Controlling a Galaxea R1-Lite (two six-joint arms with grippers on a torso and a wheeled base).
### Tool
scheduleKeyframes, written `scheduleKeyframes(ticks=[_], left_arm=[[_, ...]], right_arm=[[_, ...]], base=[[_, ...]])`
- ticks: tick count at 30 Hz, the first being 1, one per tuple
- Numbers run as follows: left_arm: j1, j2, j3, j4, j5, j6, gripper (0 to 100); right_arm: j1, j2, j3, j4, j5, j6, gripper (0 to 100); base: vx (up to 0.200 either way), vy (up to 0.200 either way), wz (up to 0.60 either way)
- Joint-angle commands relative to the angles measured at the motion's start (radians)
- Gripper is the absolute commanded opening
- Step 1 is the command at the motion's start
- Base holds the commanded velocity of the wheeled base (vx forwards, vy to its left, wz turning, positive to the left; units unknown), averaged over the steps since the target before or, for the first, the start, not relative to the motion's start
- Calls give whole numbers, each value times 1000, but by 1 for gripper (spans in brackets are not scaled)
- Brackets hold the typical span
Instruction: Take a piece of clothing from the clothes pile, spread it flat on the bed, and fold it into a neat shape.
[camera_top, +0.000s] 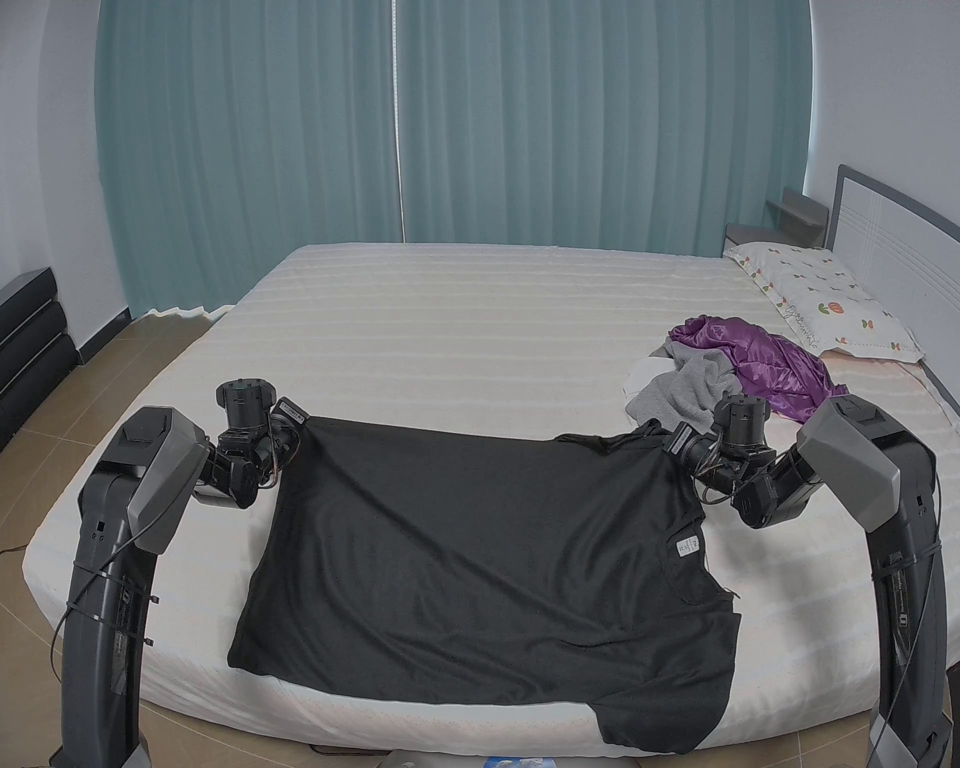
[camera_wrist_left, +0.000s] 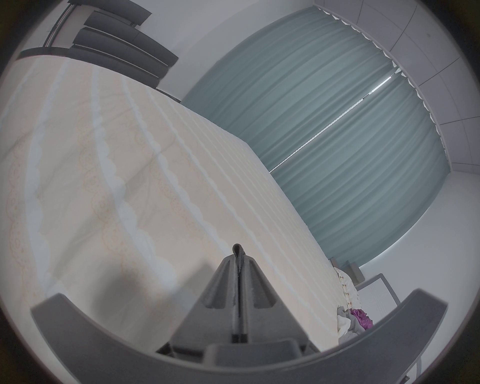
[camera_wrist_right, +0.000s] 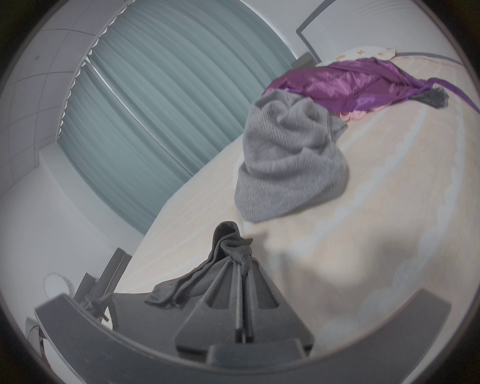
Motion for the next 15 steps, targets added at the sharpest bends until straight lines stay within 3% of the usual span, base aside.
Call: scheduleKeyframes(ticks=[1, 9, 15], left_arm=[[5, 0, -14, -6, 2, -2, 0], [8, 10, -17, -23, 1, 2, 0], [8, 12, -23, -25, -1, 2, 0]], right_arm=[[-8, 5, -37, -7, -22, 2, 0], [-9, 54, -109, -99, -98, -7, 0], [-2, 87, -129, -112, -109, -24, 0]], base=[[0, 0, 0], [0, 0, 0], [0, 0, 0]])
